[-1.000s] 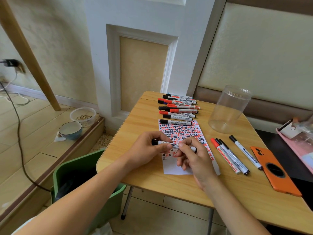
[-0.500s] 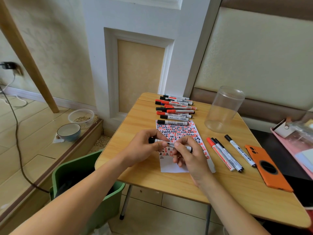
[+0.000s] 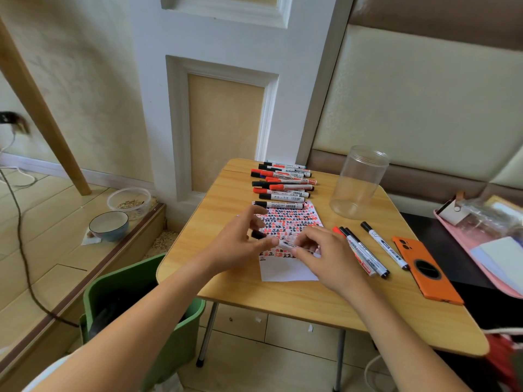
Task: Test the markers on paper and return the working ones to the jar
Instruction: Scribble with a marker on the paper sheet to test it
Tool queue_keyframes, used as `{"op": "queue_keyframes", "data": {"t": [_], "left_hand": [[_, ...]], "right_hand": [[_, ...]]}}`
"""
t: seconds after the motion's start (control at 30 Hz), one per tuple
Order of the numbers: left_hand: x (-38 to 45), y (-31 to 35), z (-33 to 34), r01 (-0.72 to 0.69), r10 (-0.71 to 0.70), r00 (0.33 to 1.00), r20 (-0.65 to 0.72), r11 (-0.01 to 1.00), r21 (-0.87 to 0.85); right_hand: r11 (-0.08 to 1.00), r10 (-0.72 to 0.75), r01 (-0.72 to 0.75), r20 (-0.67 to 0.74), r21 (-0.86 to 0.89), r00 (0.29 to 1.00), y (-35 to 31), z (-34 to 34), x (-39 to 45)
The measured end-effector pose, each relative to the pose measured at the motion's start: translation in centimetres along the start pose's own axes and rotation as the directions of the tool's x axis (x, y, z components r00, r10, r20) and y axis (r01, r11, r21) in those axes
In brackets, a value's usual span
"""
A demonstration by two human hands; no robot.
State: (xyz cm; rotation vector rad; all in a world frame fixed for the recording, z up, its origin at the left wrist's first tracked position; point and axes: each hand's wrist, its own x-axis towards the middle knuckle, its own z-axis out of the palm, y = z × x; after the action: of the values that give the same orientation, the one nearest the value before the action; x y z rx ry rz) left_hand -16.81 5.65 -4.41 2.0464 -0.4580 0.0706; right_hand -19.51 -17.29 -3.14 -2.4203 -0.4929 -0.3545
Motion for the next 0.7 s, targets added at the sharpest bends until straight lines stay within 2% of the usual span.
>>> {"op": "queue_keyframes", "data": {"t": [0.07,0.13,0.2,0.3,0.43,0.57,0.63,0.7], "left_hand": [[0.4,-0.5,0.1,-0.01,0.018,0.999,-0.04,0.978,0.207],[0.7,-1.2,0.1,-0.019,0.032,0.999,-0.02,0.887,0.462],[0.9,-1.8,0.5,-0.03,0.016,0.999,0.029,0.822,0.568],[1.1,-2.7,1.4,-0.064,0.026,0.997,0.07,0.782,0.62],[1.6,-3.0,1.7,-0.04,0.011,0.999,0.049,0.761,0.648],[1.8,-2.8,1.5,-0.021,-0.015,0.999,0.051,0.769,0.639],[1.7,-2.7,1.4,-0.017,-0.022,0.998,0.053,0.776,0.631],[1.7,-2.7,1.2,-0.009,-0.028,0.998,0.05,0.784,0.62]], "right_hand": [[0.989,0.108,-0.119,-0.11,-0.09,0.988,1.5,-0.2,-0.2],[0.949,0.208,-0.254,-0.234,-0.186,0.95,3.0,-0.8,-0.4],[0.896,0.264,-0.352,-0.313,-0.271,0.912,4.4,-1.4,-0.7],[0.842,0.299,-0.412,-0.335,-0.348,0.894,5.6,-1.9,-1.3],[0.774,0.285,-0.415,-0.322,-0.479,0.903,6.0,-2.0,-1.7],[0.804,0.162,-0.304,-0.303,-0.512,0.939,7.3,-2.1,-1.3],[0.822,0.158,-0.272,-0.26,-0.501,0.953,7.8,-2.0,-1.2],[0.819,0.194,-0.305,-0.266,-0.486,0.944,8.2,-2.2,-1.3]]}}
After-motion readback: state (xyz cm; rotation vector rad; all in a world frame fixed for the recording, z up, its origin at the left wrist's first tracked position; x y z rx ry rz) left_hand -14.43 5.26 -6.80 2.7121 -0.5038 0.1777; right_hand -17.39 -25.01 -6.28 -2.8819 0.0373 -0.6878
